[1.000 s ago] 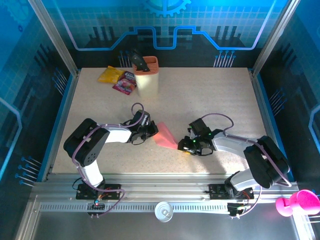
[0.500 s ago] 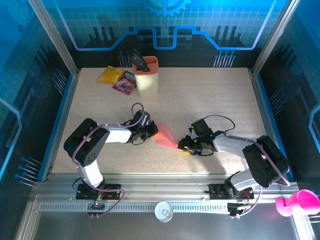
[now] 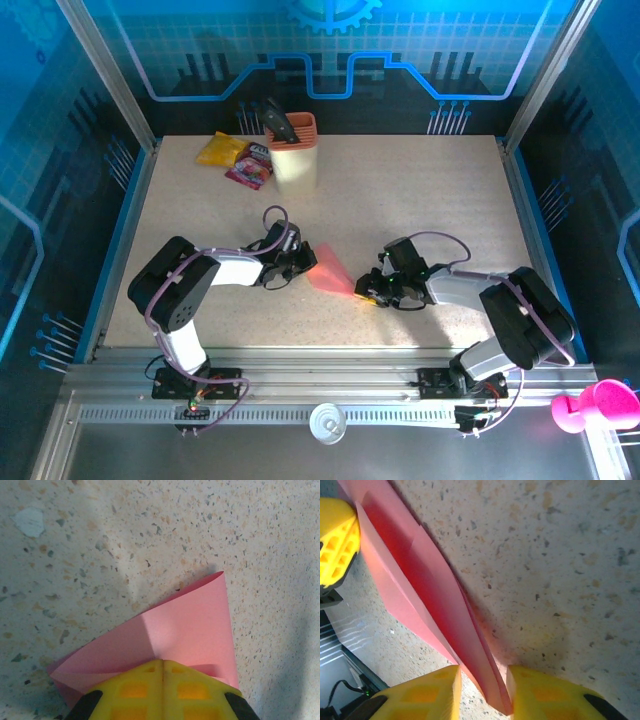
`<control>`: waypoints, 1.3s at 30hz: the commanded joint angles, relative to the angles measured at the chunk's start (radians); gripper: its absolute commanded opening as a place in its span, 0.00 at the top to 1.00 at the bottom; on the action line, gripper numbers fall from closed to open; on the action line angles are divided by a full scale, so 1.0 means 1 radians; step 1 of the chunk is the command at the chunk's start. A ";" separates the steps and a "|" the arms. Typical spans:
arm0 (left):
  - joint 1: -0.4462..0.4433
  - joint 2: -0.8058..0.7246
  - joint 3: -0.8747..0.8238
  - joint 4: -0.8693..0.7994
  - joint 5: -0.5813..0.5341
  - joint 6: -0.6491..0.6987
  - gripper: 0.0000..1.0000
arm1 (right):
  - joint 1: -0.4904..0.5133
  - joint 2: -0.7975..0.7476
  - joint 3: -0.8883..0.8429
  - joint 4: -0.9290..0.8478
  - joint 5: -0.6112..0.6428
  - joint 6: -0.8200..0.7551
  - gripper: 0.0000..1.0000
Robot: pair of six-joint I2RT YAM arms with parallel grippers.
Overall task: Fold a paper plane with a square sheet of paper (pick it up from the middle)
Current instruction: Turn over the paper at the center of the table.
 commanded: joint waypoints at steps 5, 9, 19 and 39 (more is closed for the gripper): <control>-0.005 0.033 -0.035 -0.076 -0.012 0.034 1.00 | -0.037 0.019 -0.049 0.117 -0.056 0.052 0.65; -0.005 0.033 -0.035 -0.077 -0.013 0.032 1.00 | -0.045 0.032 -0.062 0.167 -0.076 0.074 0.68; -0.005 0.026 -0.036 -0.077 -0.013 0.031 1.00 | -0.067 0.060 -0.107 0.290 -0.120 0.131 0.89; 0.198 -0.438 -0.100 -0.233 0.038 -0.006 0.69 | -0.252 -0.367 0.570 -0.887 0.381 -0.443 1.00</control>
